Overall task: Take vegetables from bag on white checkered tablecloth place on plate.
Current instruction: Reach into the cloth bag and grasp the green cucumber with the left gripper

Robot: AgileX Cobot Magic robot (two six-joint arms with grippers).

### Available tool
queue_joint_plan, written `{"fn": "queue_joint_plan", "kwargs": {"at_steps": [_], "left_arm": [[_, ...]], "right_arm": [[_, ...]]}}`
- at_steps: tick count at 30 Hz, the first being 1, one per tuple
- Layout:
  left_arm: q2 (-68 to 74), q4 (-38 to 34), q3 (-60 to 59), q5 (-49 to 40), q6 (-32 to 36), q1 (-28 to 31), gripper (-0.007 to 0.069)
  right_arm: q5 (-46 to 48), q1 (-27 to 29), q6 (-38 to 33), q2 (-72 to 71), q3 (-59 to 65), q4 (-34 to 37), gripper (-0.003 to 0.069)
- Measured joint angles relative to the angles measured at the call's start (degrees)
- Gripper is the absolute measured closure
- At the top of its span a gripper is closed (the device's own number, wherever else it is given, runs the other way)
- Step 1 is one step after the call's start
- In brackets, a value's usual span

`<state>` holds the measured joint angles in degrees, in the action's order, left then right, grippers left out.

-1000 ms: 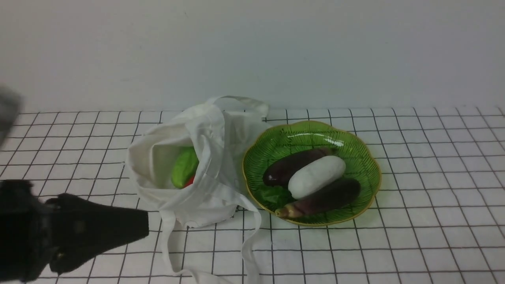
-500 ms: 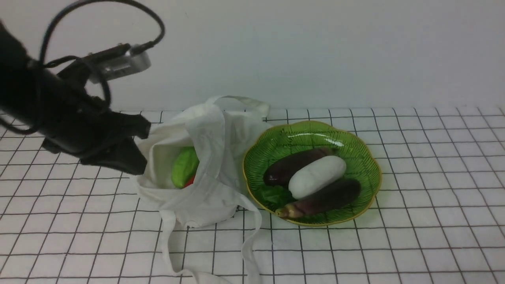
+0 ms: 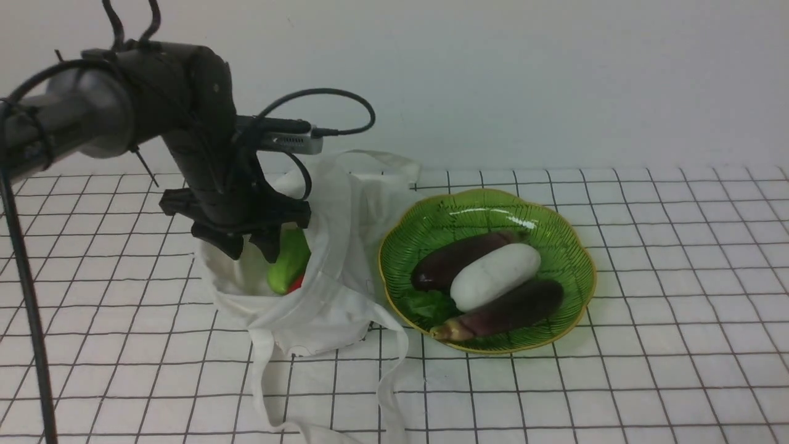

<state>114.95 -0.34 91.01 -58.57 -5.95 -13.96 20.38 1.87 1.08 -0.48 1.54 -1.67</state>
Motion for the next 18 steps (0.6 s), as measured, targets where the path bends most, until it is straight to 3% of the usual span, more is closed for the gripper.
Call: {"fn": "queue_joint_plan", "kwargs": {"at_steps": [3, 7, 15, 18], "left_arm": [[1.54, -0.08, 0.07, 2.18, 0.0, -0.34, 0.0195], [3.39, -1.1, 0.18, 5.41, 0.0, -0.4, 0.0167], [6.66, -4.51, 0.35, 7.58, 0.0, -0.42, 0.0171], [8.06, -5.08, 0.37, 7.37, 0.0, -0.42, 0.0237]], "right_arm": [[0.0, 0.0, 0.0, 0.0, 0.0, 0.0, 0.0676], [0.0, 0.0, 0.0, 0.0, 0.0, 0.0, 0.0676], [0.0, 0.0, 0.0, 0.0, 0.0, 0.0, 0.0676], [0.0, 0.0, 0.0, 0.0, 0.0, 0.0, 0.0676]]}}
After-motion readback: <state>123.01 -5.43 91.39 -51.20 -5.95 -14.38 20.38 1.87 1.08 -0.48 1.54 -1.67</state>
